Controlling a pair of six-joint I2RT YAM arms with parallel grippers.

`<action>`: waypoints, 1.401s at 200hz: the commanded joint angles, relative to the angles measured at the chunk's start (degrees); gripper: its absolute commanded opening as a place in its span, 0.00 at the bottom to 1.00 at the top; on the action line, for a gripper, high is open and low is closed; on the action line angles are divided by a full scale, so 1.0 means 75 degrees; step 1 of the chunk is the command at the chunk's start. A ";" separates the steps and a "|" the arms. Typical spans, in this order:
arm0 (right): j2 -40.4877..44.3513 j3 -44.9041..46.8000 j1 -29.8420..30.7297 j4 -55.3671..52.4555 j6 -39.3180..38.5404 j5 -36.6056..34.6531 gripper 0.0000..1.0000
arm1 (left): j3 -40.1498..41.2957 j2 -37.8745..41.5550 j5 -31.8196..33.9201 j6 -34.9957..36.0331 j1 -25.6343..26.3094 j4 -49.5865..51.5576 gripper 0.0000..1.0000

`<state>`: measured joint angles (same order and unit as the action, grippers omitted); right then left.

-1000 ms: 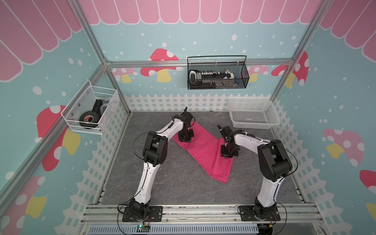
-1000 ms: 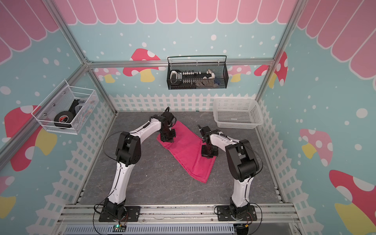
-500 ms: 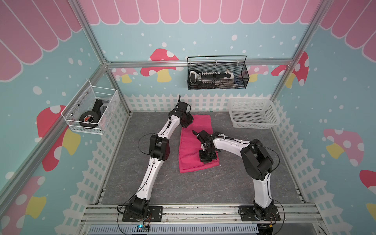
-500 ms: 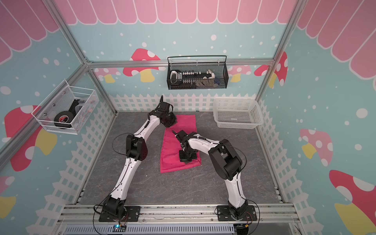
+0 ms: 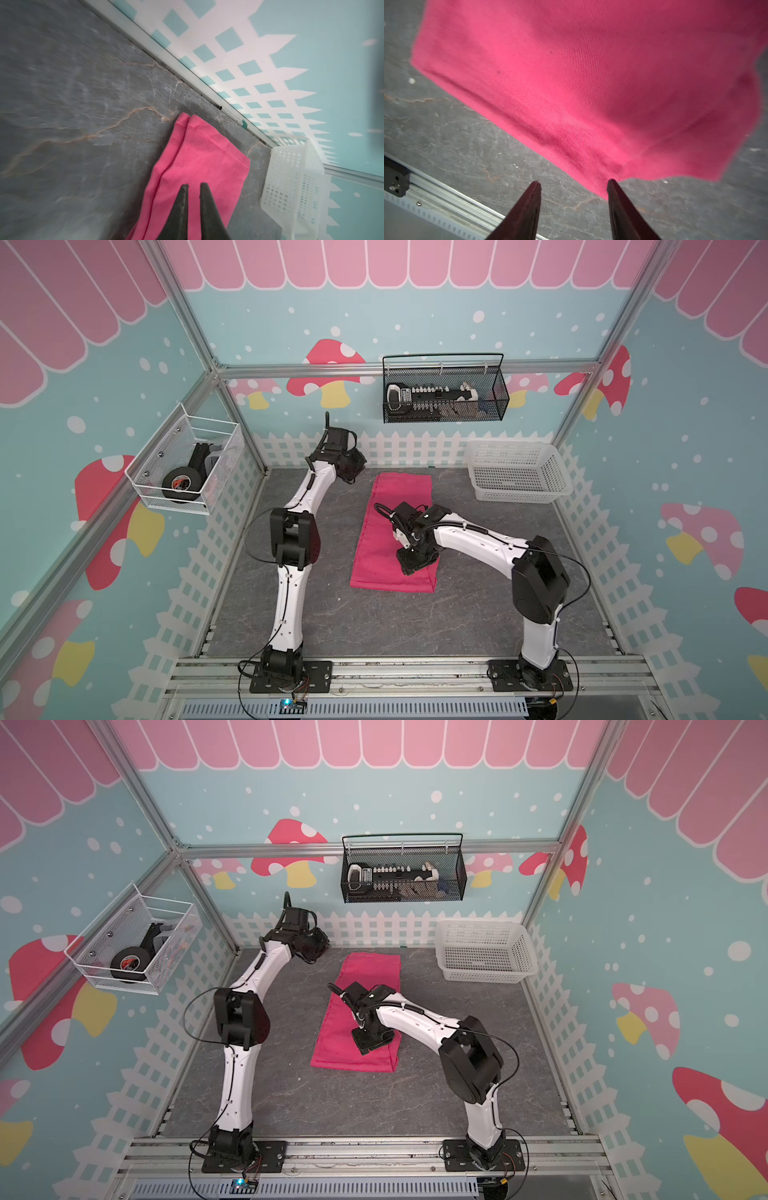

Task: Roll up the long pants
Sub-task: Adjust the long pant at the center of the board, then roll the long pant at the center of the board.

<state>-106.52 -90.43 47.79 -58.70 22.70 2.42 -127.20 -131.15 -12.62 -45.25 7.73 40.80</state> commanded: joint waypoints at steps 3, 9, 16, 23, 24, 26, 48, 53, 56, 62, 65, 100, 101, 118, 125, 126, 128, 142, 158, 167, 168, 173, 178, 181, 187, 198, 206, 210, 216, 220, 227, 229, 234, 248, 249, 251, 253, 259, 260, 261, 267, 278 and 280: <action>0.0514 0.0275 0.0401 -0.0777 -0.1743 -0.1191 0.55 | 0.1825 0.1859 0.0666 0.0737 -0.0374 0.0275 0.14; 0.0554 0.0435 0.0547 -0.0784 -0.2052 -0.1310 0.55 | 0.2394 0.2263 0.0714 0.0732 -0.0481 0.0279 0.14; 0.0573 0.0579 0.0764 -0.0777 -0.2332 -0.1502 0.55 | 0.3022 0.2714 0.0788 0.0725 -0.0572 0.0319 0.14; 0.0565 0.0664 0.0977 -0.0785 -0.2548 -0.1589 0.55 | 0.3555 0.3114 0.0900 0.0725 -0.0604 0.0423 0.14; 0.0558 0.0666 0.1012 -0.0786 -0.2588 -0.1594 0.55 | 0.3613 0.3164 0.0905 0.0725 -0.0606 0.0439 0.14; 0.0546 0.0678 0.1073 -0.0781 -0.2647 -0.1604 0.55 | 0.3747 0.3251 0.0917 0.0725 -0.0622 0.0477 0.14; 0.0198 0.0600 0.1816 -0.0847 -0.2922 -0.2171 0.54 | 0.5061 0.4269 0.1148 0.0755 -0.0458 0.0762 0.14; 0.0083 0.0590 0.1962 -0.0847 -0.2989 -0.2325 0.54 | 0.5389 0.4492 0.1244 0.0720 -0.0381 0.0759 0.14; 0.0017 0.0596 0.2048 -0.0819 -0.3017 -0.2406 0.54 | 0.5585 0.4633 0.1299 0.0684 -0.0351 0.0754 0.14; -0.0062 0.0675 0.2185 -0.0654 -0.3078 -0.2562 0.54 | 0.5954 0.4871 0.1369 0.0608 -0.0286 0.0712 0.14; -0.0080 0.0752 0.2247 -0.0507 -0.3109 -0.2628 0.54 | 0.6117 0.4994 0.1376 0.0591 -0.0266 0.0666 0.14; -0.0364 0.2151 0.2671 0.1604 -0.3699 -0.3423 0.56 | 0.7696 0.6209 0.1443 0.0841 -0.0266 0.0274 0.13; -0.0428 0.2188 0.2684 0.1668 -0.3714 -0.3455 0.56 | 0.7716 0.6229 0.1440 0.0859 -0.0273 0.0271 0.13; -0.0768 0.2912 0.2721 0.2580 -0.3875 -0.3850 0.56 | 0.8222 0.6621 0.1268 0.1154 -0.0359 0.0204 0.13; -0.0906 0.3104 0.2743 0.2852 -0.3919 -0.4089 0.56 | 0.8433 0.6781 0.1086 0.1271 -0.0401 0.0144 0.13; -0.0928 0.3133 0.2750 0.2901 -0.3936 -0.4116 0.56 | 0.8454 0.6796 0.1062 0.1291 -0.0405 0.0130 0.13; -0.0974 0.3176 0.2755 0.2989 -0.3945 -0.4188 0.56 | 0.8534 0.6851 0.1030 0.1321 -0.0417 0.0095 0.13; -0.1394 0.3397 0.2773 0.3567 -0.4160 -0.4642 0.56 | 0.8957 0.7249 0.0826 0.1465 -0.0422 -0.0108 0.13; -0.2060 0.3353 0.2769 0.3991 -0.4378 -0.5202 0.56 | 0.9374 0.7797 0.0702 0.1497 -0.0428 -0.0213 0.13; -0.2407 0.3235 0.2769 0.4106 -0.4448 -0.5346 0.55 | 0.9540 0.8128 0.0596 0.1501 -0.0436 -0.0188 0.13; -0.2440 0.3228 0.2769 0.4115 -0.4452 -0.5353 0.55 | 0.9559 0.8161 0.0577 0.1506 -0.0446 -0.0189 0.13; -0.2596 0.3169 0.2769 0.4170 -0.4465 -0.5394 0.53 | 0.9606 0.8330 0.0507 0.1549 -0.0444 -0.0133 0.13; -0.2707 0.3143 0.2769 0.4238 -0.4477 -0.5387 0.51 | 0.9626 0.8474 0.0484 0.1610 -0.0445 -0.0030 0.13; -0.2773 0.3140 0.2769 0.4302 -0.4488 -0.5359 0.49 | 0.9624 0.8575 0.0492 0.1650 -0.0458 0.0052 0.13; -0.2862 0.3130 0.2769 0.4387 -0.4491 -0.5307 0.42 | 0.9624 0.8756 0.0521 0.1756 -0.0465 0.0209 0.13; -0.3045 0.3091 0.2769 0.4466 -0.4468 -0.5227 0.32 | 0.9623 0.9080 0.0639 0.1954 -0.0483 0.0481 0.13; -0.3121 0.3028 0.2769 0.4397 -0.4436 -0.5087 0.24 | 0.9655 0.9316 0.0746 0.2077 -0.0503 0.0664 0.13; -0.3139 0.3014 0.2769 0.4376 -0.4424 -0.5052 0.21 | 0.9689 0.9424 0.0782 0.2129 -0.0516 0.0741 0.13; -0.3126 0.2980 0.2770 0.4320 -0.4395 -0.4987 0.17 | 0.9746 0.9613 0.0845 0.2202 -0.0532 0.0836 0.13; -0.3094 0.2945 0.2769 0.4244 -0.4370 -0.4932 0.14 | 0.9790 0.9729 0.0872 0.2246 -0.0546 0.0911 0.13; -0.3019 0.2883 0.2769 0.4104 -0.4312 -0.4838 0.06 | 0.9862 0.9886 0.0936 0.2336 -0.0578 0.1039 0.13; -0.2973 0.2868 0.2763 0.4060 -0.4291 -0.4811 0.04 | 0.9882 0.9936 0.0948 0.2356 -0.0589 0.1073 0.13; -0.2867 0.2814 0.2768 0.3938 -0.4243 -0.4683 0.00 | 0.9929 1.0038 0.1037 0.2388 -0.0586 0.1153 0.14; -0.2494 0.2578 0.2781 0.3441 -0.4043 -0.4112 0.00 | 0.9927 1.0246 0.1081 0.2386 -0.0591 0.1223 0.14; -0.2466 0.2554 0.2780 0.3389 -0.4027 -0.4074 0.00 | 0.9916 1.0251 0.1072 0.2394 -0.0594 0.1226 0.14; -0.2416 0.2490 0.2780 0.3295 -0.3991 -0.3950 0.00 | 0.9884 1.0264 0.1058 0.2399 -0.0596 0.1237 0.14; -0.2350 0.2432 0.2780 0.3172 -0.3947 -0.3819 0.00 | 0.9862 1.0267 0.1061 0.2409 -0.0588 0.1245 0.14; -0.2188 0.2219 0.2789 0.2837 -0.3845 -0.3381 0.00 | 0.9748 1.0242 0.1132 0.2443 -0.0591 0.1329 0.14; -0.2155 0.2181 0.2791 0.2765 -0.3811 -0.3311 0.00 | 0.9733 1.0232 0.1156 0.2446 -0.0594 0.1343 0.14; -0.2132 0.2151 0.2791 0.2712 -0.3788 -0.3258 0.00 | 0.9713 1.0227 0.1173 0.2453 -0.0595 0.1356 0.14; -0.1982 0.1901 0.2803 0.2375 -0.3655 -0.2801 0.00 | 0.9609 1.0173 0.1266 0.2513 -0.0605 0.1442 0.14; -0.1750 0.1403 0.2804 0.1711 -0.3451 -0.1823 0.00 | 0.9466 1.0096 0.1436 0.2624 -0.0602 0.1580 0.14; -0.1712 0.1320 0.2795 0.1607 -0.3420 -0.1641 0.00 | 0.9449 1.0087 0.1454 0.2636 -0.0604 0.1595 0.14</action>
<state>-119.42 -76.62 67.90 -32.75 -6.96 -40.84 -53.78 -54.74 -5.10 -28.73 3.64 49.06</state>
